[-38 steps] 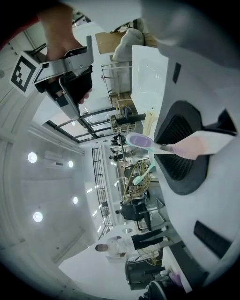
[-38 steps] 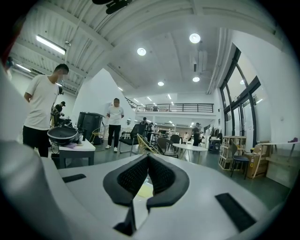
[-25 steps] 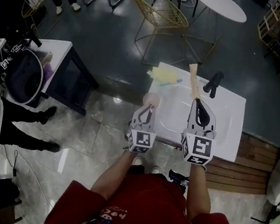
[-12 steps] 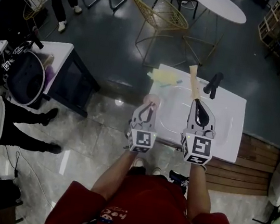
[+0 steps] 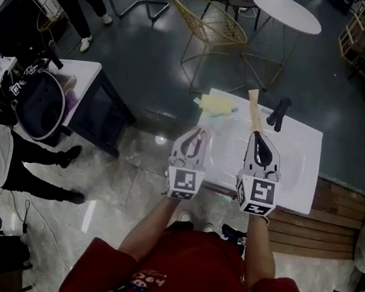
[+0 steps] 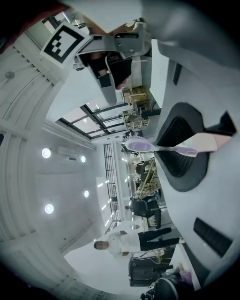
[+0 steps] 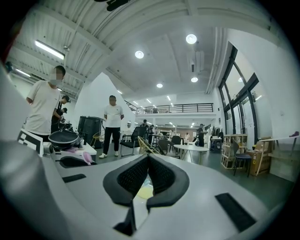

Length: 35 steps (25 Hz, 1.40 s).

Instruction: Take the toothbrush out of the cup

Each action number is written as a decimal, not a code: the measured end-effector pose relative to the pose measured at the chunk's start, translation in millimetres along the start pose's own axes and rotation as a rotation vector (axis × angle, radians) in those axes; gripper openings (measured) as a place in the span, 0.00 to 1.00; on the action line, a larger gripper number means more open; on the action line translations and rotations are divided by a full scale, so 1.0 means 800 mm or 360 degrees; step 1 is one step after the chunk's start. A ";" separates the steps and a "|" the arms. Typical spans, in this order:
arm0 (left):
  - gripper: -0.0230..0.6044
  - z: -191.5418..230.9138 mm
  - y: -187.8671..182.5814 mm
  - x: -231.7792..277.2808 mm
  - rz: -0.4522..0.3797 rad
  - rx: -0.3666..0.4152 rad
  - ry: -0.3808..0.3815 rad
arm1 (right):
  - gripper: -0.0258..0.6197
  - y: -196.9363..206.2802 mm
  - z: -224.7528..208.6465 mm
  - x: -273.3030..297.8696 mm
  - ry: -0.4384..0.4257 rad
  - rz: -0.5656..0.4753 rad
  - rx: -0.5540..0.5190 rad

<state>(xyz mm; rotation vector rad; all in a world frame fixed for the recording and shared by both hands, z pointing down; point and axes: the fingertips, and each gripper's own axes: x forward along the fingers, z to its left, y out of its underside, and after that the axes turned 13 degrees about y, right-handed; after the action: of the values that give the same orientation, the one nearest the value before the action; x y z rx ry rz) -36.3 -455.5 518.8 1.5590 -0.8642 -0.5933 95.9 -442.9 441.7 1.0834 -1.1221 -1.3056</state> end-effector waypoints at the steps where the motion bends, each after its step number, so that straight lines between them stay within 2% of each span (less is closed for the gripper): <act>1: 0.12 0.001 -0.008 -0.001 -0.0016 -0.0005 -0.0003 | 0.08 0.000 0.001 -0.001 -0.0004 -0.0003 0.0001; 6: 0.12 0.007 -0.050 -0.009 -0.0078 -0.0084 -0.0016 | 0.08 -0.003 -0.001 -0.007 -0.0011 -0.0021 0.0022; 12: 0.12 0.009 -0.103 -0.023 -0.0183 -0.0074 -0.0034 | 0.08 -0.009 0.000 -0.014 -0.0029 -0.0045 0.0036; 21: 0.12 0.000 -0.153 -0.041 -0.0276 -0.0046 -0.0046 | 0.08 -0.025 0.010 -0.026 -0.0079 -0.0100 0.0018; 35: 0.11 -0.009 -0.169 -0.063 -0.0348 -0.0050 -0.0085 | 0.08 -0.039 0.014 -0.039 -0.0107 -0.0143 0.0020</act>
<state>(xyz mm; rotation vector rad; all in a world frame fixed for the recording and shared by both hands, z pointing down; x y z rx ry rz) -33.8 -407.1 382.3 1.6269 -0.7253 -0.8050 81.4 -411.0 412.8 1.1171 -1.1436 -1.4161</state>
